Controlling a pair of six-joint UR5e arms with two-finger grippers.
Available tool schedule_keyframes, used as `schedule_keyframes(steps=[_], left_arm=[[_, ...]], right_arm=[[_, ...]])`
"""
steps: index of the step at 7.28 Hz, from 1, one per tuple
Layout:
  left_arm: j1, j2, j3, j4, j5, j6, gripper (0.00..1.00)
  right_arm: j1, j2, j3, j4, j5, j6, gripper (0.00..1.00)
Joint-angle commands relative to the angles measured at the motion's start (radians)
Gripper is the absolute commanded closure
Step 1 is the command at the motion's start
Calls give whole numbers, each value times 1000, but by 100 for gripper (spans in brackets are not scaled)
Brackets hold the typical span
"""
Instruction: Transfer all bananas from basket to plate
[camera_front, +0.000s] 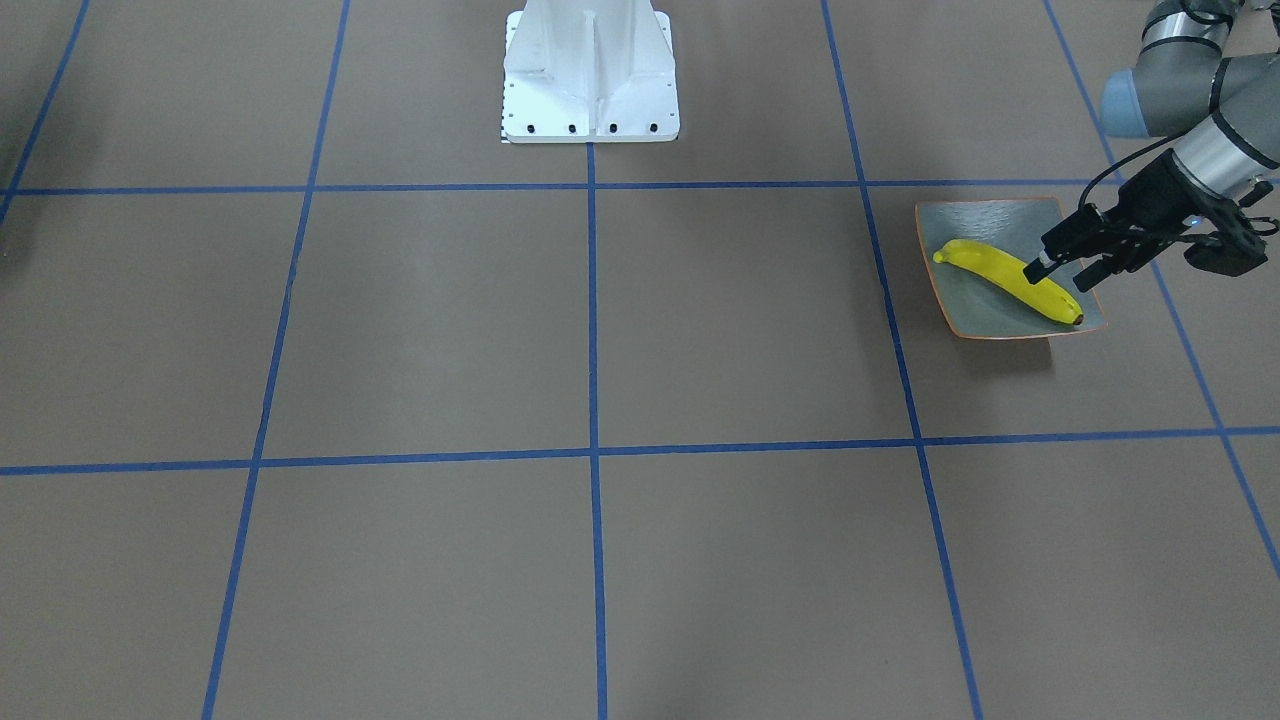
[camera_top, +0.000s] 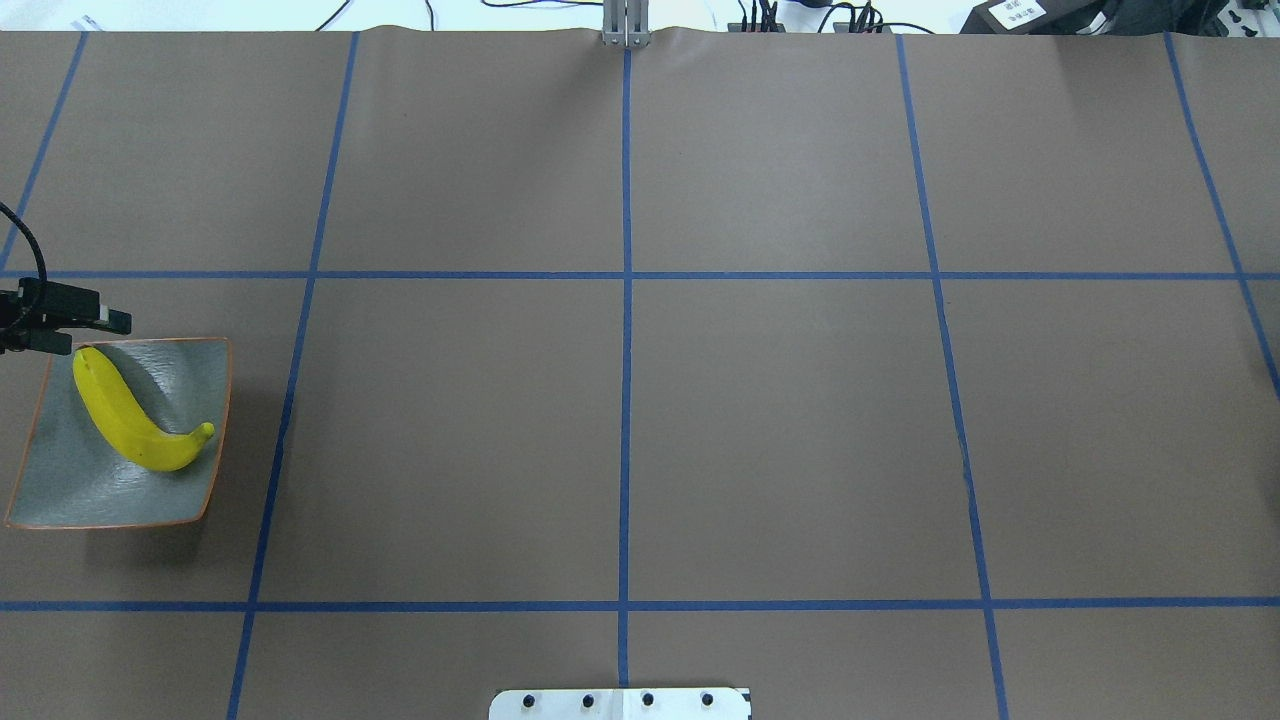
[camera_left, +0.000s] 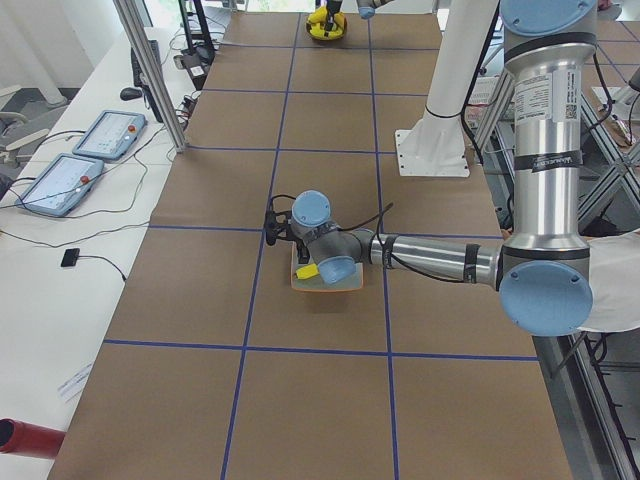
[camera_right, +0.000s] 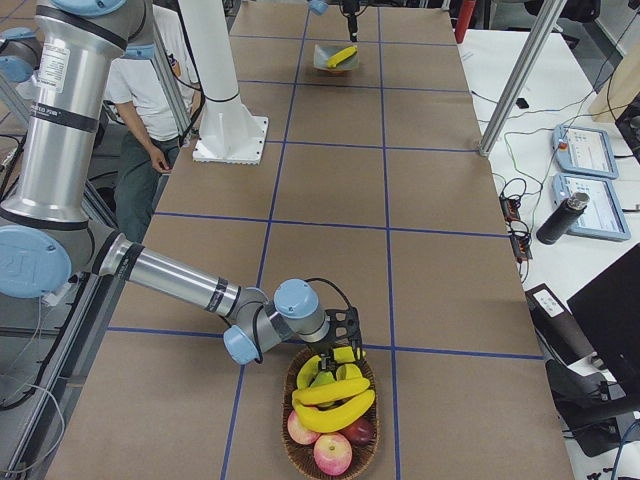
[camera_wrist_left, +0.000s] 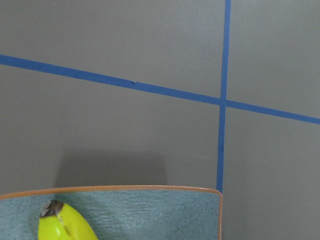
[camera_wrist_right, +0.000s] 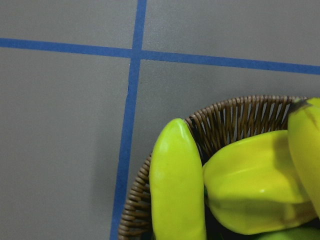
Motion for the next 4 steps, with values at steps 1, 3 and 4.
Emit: schedule_keyframes(steps=[1, 3, 4], left_arm=[[-1, 5, 0, 0, 0, 1, 0], [-2, 5, -2, -2, 0, -1, 0], [-2, 5, -2, -2, 0, 1, 0]], right_arm=[[0, 1, -4, 0, -1, -2, 22], [0, 1, -9, 0, 0, -2, 52], [0, 1, -9, 0, 0, -1, 68]])
